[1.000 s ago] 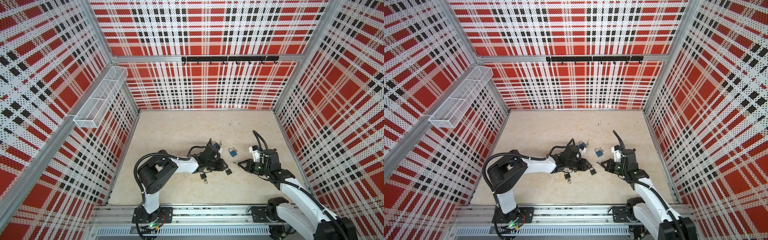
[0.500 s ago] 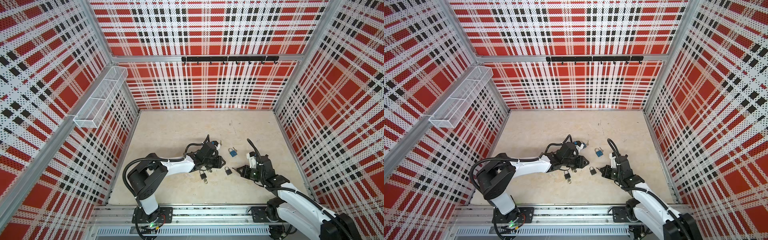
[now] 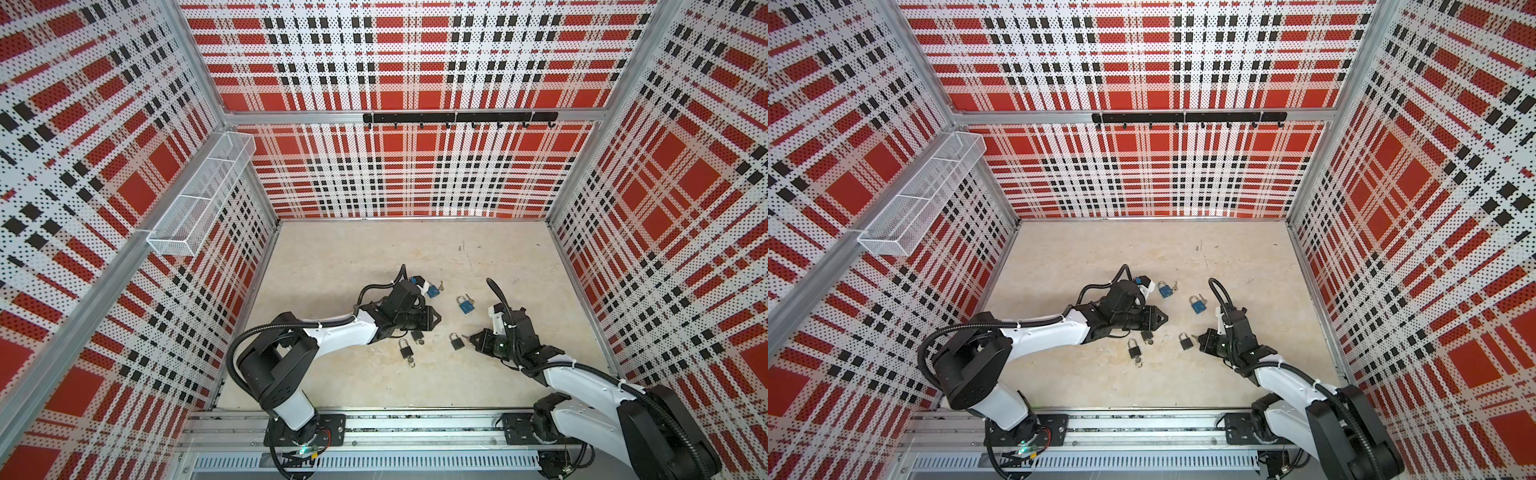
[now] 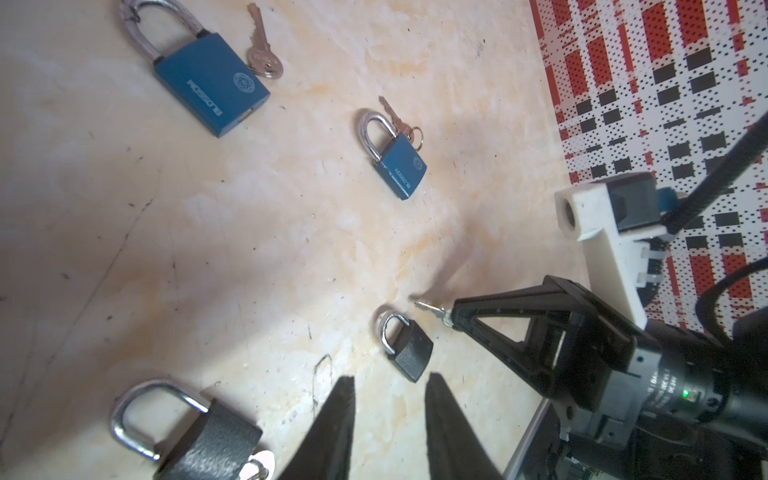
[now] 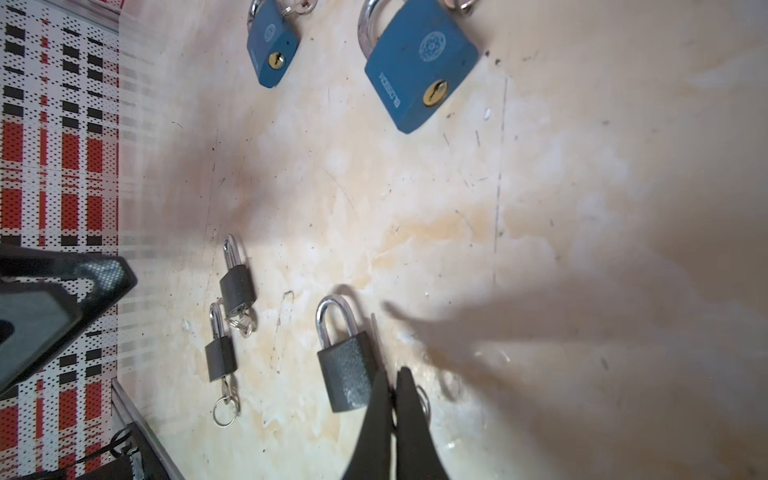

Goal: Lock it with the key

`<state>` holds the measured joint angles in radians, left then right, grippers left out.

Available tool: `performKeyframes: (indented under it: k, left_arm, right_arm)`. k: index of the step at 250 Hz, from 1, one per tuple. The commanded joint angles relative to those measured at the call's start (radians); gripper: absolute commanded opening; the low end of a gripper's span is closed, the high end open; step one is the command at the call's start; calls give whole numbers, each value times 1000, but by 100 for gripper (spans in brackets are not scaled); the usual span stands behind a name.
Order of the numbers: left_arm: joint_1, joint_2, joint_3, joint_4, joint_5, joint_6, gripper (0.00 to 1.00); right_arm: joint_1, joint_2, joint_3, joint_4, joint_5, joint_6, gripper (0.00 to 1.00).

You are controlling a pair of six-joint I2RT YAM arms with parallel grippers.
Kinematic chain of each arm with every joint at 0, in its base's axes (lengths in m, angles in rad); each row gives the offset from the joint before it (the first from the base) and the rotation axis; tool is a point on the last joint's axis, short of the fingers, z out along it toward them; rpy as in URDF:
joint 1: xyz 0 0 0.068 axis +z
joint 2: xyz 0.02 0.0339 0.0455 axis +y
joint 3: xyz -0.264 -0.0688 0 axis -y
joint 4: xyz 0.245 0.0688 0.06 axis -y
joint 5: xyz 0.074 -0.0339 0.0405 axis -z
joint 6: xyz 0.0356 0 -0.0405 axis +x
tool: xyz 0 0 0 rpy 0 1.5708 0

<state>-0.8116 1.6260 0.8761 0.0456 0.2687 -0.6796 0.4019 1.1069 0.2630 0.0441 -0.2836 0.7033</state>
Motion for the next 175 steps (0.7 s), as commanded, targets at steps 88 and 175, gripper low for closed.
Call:
performKeyframes:
  k: [88, 175]
  left_arm:
    - [18, -52, -39, -7, -29, 8, 33]
    - [29, -65, -52, -7, -25, 1, 33]
  right_arm:
    - [38, 52, 21, 102, 55, 15, 0]
    - [81, 50, 20, 100, 90, 32, 15]
